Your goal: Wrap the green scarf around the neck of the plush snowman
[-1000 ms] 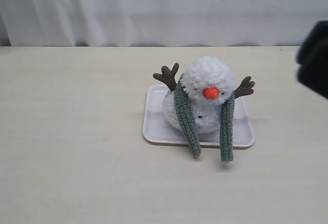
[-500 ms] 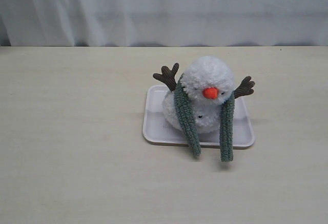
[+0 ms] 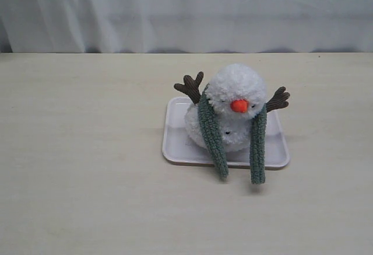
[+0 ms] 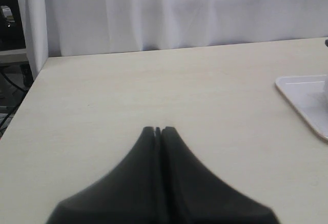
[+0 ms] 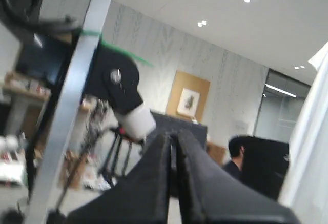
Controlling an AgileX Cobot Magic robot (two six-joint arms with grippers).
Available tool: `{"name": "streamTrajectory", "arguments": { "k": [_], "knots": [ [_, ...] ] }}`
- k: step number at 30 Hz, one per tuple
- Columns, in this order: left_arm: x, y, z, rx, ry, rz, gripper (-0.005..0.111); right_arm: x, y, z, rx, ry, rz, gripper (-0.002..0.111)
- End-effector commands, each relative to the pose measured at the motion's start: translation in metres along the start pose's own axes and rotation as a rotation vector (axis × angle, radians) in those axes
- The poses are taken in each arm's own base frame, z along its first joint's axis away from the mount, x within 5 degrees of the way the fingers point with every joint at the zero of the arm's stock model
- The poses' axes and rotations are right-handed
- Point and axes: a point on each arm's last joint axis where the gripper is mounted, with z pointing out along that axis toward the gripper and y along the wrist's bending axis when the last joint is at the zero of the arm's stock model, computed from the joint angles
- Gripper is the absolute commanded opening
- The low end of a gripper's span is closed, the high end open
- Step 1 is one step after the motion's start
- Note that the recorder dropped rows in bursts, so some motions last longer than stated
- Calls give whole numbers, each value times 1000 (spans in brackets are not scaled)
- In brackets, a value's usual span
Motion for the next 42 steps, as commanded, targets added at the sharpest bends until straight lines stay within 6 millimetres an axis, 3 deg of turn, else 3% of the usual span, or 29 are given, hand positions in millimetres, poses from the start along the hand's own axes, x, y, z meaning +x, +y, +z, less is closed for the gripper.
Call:
{"name": "streamTrajectory", "arguments": {
  "k": [1, 9, 16, 22, 27, 37, 42],
  "knots": [
    [0, 0, 0, 7, -7, -4, 0, -21, -1, -5, 15, -221, 211, 4],
    [0, 0, 0, 7, -7, -4, 0, -60, 0, -36, 0, -673, 579, 4],
    [0, 0, 0, 7, -7, -4, 0, -77, 20, -69, -71, -867, 638, 4],
    [0, 0, 0, 7, -7, -4, 0, -79, 23, -71, -91, -895, 631, 4],
    [0, 0, 0, 7, -7, -4, 0, -76, 23, -64, 3, -900, 603, 4],
    [0, 0, 0, 7, -7, -4, 0, -76, 25, -58, 141, -1146, 616, 4],
    [0, 0, 0, 7, -7, -4, 0, -73, 29, -51, 194, -1149, 532, 4]
  ]
}}
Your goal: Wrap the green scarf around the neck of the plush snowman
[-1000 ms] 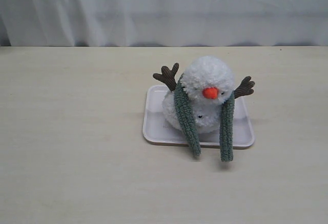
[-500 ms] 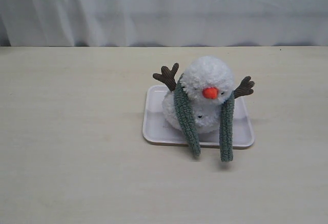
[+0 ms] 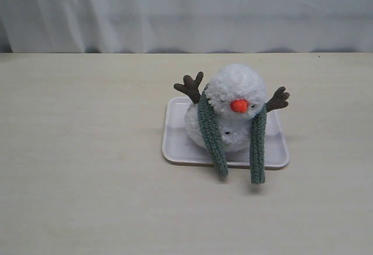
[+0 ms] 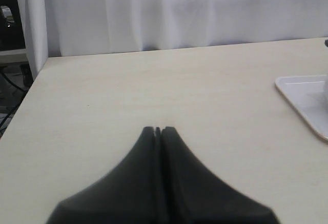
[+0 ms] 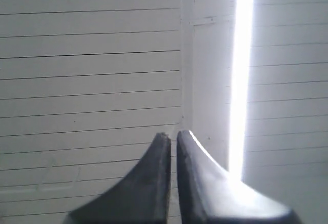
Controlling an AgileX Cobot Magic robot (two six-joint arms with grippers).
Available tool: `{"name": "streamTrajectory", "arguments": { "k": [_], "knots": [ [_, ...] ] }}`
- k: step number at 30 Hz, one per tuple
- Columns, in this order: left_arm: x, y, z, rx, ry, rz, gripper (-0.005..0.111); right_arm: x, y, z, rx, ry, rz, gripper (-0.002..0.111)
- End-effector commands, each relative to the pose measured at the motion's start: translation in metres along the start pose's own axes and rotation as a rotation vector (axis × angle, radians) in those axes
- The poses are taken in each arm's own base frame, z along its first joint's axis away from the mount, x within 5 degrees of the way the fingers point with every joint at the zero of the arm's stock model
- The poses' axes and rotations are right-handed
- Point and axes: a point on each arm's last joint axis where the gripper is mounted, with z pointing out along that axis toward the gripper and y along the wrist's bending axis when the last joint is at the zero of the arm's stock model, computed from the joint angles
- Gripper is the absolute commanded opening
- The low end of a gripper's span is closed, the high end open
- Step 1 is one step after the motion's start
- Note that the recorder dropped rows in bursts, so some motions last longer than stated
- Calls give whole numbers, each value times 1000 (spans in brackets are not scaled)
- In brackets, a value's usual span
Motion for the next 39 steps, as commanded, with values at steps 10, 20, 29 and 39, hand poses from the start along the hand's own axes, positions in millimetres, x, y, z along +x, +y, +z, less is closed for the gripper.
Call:
{"name": "streamTrajectory", "arguments": {
  "k": [10, 20, 29, 39],
  "knots": [
    [0, 0, 0, 7, -7, -4, 0, 5, -45, -30, 171, 2, -99, 4],
    [0, 0, 0, 7, -7, -4, 0, 1, -103, -78, 513, 12, -103, 4],
    [0, 0, 0, 7, -7, -4, 0, -3, -139, -130, 742, 13, -107, 4],
    [0, 0, 0, 7, -7, -4, 0, -5, -170, -185, 1168, 39, -116, 4]
  ]
}}
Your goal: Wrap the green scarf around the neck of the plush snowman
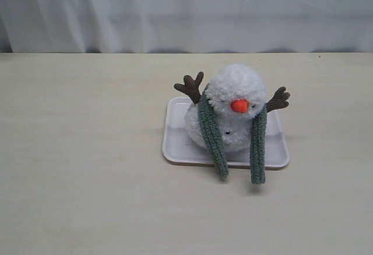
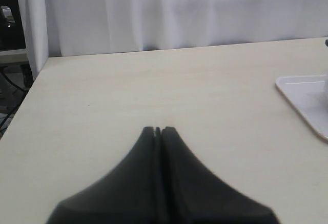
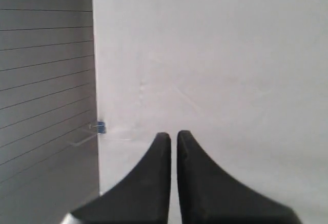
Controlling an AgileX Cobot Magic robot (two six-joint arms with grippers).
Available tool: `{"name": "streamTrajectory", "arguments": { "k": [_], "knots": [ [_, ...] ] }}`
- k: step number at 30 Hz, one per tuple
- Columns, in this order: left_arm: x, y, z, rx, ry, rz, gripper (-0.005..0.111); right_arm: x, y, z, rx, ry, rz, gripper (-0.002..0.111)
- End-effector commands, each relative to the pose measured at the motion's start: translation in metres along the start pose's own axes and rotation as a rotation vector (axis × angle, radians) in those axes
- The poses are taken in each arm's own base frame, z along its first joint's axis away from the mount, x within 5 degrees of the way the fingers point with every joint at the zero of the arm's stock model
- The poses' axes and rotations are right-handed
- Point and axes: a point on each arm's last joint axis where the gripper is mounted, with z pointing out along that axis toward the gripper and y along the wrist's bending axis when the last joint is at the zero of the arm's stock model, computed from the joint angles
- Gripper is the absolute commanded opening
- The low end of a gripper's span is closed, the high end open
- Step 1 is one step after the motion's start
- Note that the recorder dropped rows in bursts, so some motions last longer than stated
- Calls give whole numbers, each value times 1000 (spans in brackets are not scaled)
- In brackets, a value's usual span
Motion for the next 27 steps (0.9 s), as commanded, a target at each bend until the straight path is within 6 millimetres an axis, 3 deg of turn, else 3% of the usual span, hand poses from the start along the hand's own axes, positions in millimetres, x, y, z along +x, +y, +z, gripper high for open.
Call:
{"name": "streamTrajectory", "arguments": {
  "k": [1, 6, 27],
  "knots": [
    [0, 0, 0, 7, -7, -4, 0, 3, -21, -3, 223, 36, -61, 4],
    [0, 0, 0, 7, -7, -4, 0, 3, -36, -8, 387, 48, -76, 4],
    [0, 0, 0, 7, -7, -4, 0, 1, -58, -20, 667, 65, -134, 4]
  ]
}}
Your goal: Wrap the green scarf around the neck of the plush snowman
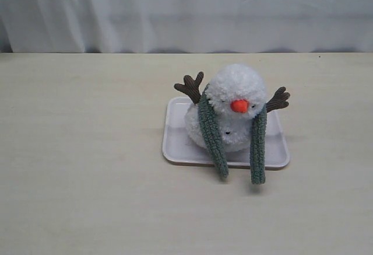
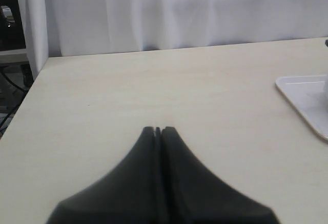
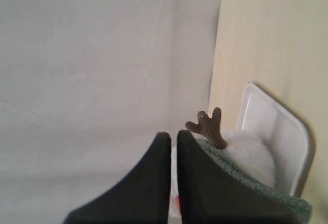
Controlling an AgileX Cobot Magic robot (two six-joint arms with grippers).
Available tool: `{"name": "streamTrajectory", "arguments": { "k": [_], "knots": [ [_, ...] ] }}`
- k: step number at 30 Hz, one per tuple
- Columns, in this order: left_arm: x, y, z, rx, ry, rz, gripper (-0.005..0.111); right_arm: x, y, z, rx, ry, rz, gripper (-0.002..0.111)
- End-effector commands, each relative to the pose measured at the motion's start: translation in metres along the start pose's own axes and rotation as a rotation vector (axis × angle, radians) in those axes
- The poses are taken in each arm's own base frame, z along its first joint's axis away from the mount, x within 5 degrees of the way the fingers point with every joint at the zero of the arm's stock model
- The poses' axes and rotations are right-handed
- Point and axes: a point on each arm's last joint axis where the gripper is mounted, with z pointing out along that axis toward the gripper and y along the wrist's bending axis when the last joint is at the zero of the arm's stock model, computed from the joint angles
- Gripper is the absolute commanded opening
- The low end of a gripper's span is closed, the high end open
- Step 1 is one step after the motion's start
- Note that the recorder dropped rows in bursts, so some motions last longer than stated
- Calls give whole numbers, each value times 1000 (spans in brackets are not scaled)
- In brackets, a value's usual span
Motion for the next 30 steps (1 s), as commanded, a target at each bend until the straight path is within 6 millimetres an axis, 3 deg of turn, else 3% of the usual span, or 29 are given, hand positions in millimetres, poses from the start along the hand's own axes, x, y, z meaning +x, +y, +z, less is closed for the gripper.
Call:
{"name": "streamTrajectory", "arguments": {
  "k": [1, 30],
  "knots": [
    [0, 0, 0, 7, -7, -4, 0, -2, -9, -1, 91, -18, -93, 4],
    [0, 0, 0, 7, -7, -4, 0, -2, -10, -1, 106, -18, -94, 4]
  ]
}}
